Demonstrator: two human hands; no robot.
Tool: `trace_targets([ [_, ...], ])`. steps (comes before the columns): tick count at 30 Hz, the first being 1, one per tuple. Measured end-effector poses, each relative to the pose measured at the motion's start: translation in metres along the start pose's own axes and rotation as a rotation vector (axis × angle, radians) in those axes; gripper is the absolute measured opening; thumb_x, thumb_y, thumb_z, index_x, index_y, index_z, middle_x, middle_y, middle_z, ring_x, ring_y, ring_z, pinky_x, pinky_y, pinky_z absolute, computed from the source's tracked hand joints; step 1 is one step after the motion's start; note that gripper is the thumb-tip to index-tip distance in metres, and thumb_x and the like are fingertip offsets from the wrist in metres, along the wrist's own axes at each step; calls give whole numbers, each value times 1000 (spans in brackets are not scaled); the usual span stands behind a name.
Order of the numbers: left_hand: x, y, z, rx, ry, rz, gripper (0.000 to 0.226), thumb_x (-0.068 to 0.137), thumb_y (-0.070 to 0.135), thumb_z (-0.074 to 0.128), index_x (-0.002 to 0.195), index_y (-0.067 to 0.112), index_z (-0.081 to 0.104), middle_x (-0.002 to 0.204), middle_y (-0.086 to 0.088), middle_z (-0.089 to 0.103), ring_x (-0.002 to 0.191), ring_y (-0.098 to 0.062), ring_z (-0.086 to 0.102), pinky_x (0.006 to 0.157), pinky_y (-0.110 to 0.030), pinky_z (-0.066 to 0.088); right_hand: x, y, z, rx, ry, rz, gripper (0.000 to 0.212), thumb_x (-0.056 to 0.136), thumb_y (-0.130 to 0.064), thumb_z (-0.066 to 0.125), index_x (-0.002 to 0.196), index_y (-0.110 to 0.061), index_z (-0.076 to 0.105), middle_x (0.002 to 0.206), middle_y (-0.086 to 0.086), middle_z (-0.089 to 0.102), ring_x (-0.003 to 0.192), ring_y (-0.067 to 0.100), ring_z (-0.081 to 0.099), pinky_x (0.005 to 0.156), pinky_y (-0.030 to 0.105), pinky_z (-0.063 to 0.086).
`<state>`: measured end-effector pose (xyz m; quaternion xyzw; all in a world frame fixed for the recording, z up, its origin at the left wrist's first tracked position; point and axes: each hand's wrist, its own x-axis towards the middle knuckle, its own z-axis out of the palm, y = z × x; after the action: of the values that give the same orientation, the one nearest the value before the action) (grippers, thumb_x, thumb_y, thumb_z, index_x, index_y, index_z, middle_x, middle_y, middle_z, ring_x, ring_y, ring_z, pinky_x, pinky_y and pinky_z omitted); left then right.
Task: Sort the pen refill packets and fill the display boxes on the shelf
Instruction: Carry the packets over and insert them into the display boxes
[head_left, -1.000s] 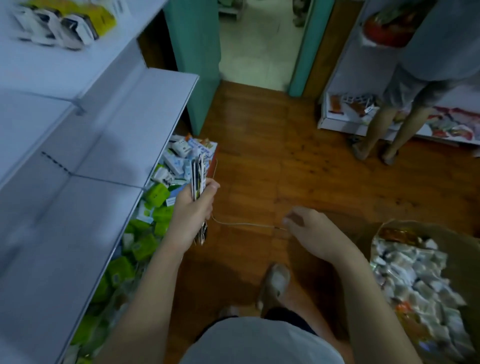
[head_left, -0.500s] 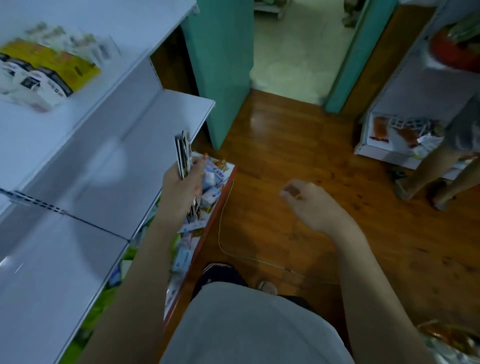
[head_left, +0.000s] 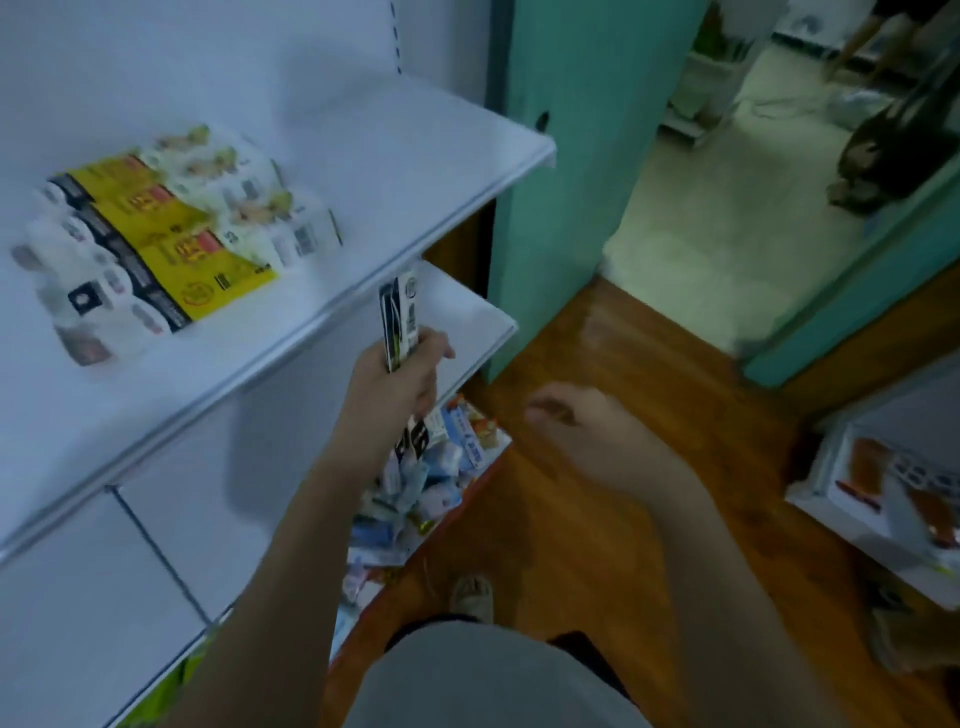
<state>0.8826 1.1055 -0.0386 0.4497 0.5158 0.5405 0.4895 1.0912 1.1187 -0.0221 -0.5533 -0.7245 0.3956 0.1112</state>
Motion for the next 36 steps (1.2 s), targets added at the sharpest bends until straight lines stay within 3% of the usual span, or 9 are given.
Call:
trace_targets([
  [3, 41, 49, -3, -119, 33, 150, 40, 103, 29, 44, 66, 24, 57, 55, 1, 30, 48, -16, 29, 52, -30, 31, 50, -47, -22, 236, 42, -204, 16, 102, -37, 49, 108, -33, 63, 103, -15, 66, 97, 1, 60, 85, 24, 51],
  [8, 82, 115, -31, -230, 250, 376, 45, 105, 27, 37, 61, 22, 48, 54, 1, 45, 53, -21, 37, 57, -36, 31, 114, -129, -23, 395, -257, -472, 21, 102, -32, 49, 116, -20, 61, 99, 2, 66, 88, 9, 62, 80, 38, 51],
  [10, 93, 124, -43, -145, 363, 410, 43, 103, 32, 38, 64, 22, 51, 64, -1, 53, 55, -20, 40, 51, -36, 27, 138, -152, -19, 460, -343, -550, 14, 102, -25, 52, 109, -18, 61, 91, 3, 69, 79, 15, 65, 70, 39, 52],
  [13, 102, 136, -61, 68, 564, 394, 39, 102, 41, 43, 77, 14, 56, 74, -5, 55, 60, -19, 53, 49, -32, 41, 173, -174, -16, 575, -390, -623, 10, 100, -17, 56, 96, -24, 61, 71, -7, 64, 62, 14, 56, 57, 31, 44],
  [18, 86, 152, -95, 255, 806, 284, 24, 99, 28, 58, 89, 7, 65, 72, 3, 69, 67, -16, 63, 60, -33, 50, 221, -210, -13, 459, -575, -718, 9, 99, -21, 57, 101, -28, 63, 67, -13, 62, 55, 1, 54, 56, 19, 42],
  [23, 52, 152, -120, 189, 1007, 280, 15, 99, 16, 57, 90, 8, 67, 74, -1, 70, 68, -19, 59, 52, -24, 44, 234, -253, 5, 223, -819, -918, 6, 99, -30, 59, 96, -26, 63, 75, -3, 63, 61, 9, 55, 55, 29, 46],
  [26, 31, 146, -136, 172, 1092, 305, 18, 100, 13, 55, 87, 9, 67, 76, -6, 69, 64, -23, 53, 48, -23, 39, 234, -267, 13, 124, -897, -981, 27, 99, -42, 52, 103, -18, 65, 81, -2, 63, 69, 9, 58, 61, 32, 49],
  [30, 19, 147, -172, 179, 1242, 356, 28, 100, 14, 54, 79, 20, 71, 87, -8, 75, 72, -31, 56, 49, -24, 39, 266, -287, 25, 114, -692, -977, 24, 102, -38, 49, 112, -24, 65, 104, -12, 65, 94, 5, 61, 77, 23, 48],
  [36, 33, 144, -226, 180, 1293, 307, 16, 98, 16, 60, 95, 4, 70, 95, -7, 77, 83, -25, 71, 58, -25, 51, 312, -320, 55, -275, -393, -1063, 32, 96, -23, 60, 127, -18, 58, 127, -1, 58, 117, 18, 53, 97, 41, 47],
])
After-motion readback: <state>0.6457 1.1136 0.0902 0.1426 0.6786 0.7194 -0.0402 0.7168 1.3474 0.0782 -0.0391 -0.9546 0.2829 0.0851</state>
